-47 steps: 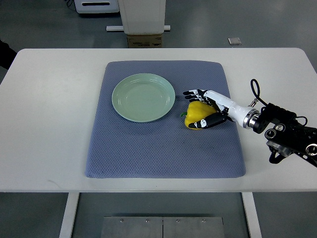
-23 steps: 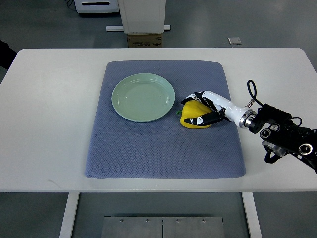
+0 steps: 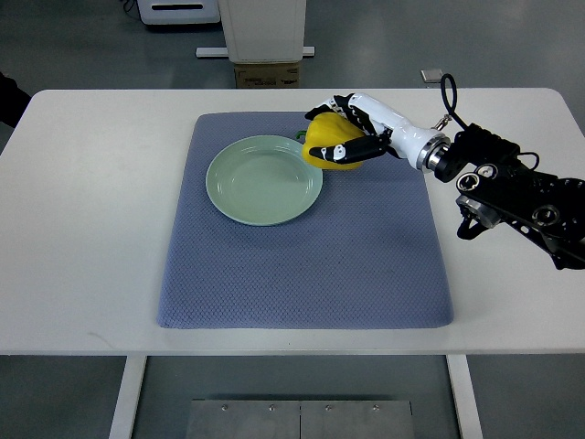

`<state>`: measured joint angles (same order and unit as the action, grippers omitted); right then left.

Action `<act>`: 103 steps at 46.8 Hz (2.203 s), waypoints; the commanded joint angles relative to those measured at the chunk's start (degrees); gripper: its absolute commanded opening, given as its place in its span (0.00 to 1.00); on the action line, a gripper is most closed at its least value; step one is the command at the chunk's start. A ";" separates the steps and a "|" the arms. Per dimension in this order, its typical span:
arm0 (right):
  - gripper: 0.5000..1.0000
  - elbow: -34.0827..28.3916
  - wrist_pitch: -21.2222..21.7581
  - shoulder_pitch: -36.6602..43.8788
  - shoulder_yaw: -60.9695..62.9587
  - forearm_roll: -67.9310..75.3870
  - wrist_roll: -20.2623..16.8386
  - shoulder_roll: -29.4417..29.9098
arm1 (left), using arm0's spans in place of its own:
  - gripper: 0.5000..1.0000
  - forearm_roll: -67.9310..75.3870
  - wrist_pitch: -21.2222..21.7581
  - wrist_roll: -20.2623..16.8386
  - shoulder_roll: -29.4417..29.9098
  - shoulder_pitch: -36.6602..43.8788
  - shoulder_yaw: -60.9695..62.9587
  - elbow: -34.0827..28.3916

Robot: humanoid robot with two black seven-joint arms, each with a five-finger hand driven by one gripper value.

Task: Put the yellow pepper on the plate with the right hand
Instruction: 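Lift the pepper and carry it over the green plate, then lower the pepper onto the plate and open the right hand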

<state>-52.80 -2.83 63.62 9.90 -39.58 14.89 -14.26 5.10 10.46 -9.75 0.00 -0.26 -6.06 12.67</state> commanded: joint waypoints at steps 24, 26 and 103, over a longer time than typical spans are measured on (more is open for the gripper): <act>0.00 15.79 -0.95 1.51 -0.59 -0.41 -2.23 14.26 | 1.00 0.00 0.00 -0.01 0.00 0.00 -0.01 -0.01; 0.00 16.50 -1.48 1.51 -0.59 -0.59 -2.41 14.26 | 1.00 0.00 0.00 -0.01 0.00 0.00 -0.01 -0.01; 1.00 10.87 -4.56 -0.60 0.99 0.12 -1.88 14.26 | 1.00 0.00 0.00 -0.01 0.00 0.00 -0.01 -0.01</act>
<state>-42.00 -7.38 63.22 8.99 -39.46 13.10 0.00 5.07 10.46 -9.75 0.00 -0.27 -6.06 12.65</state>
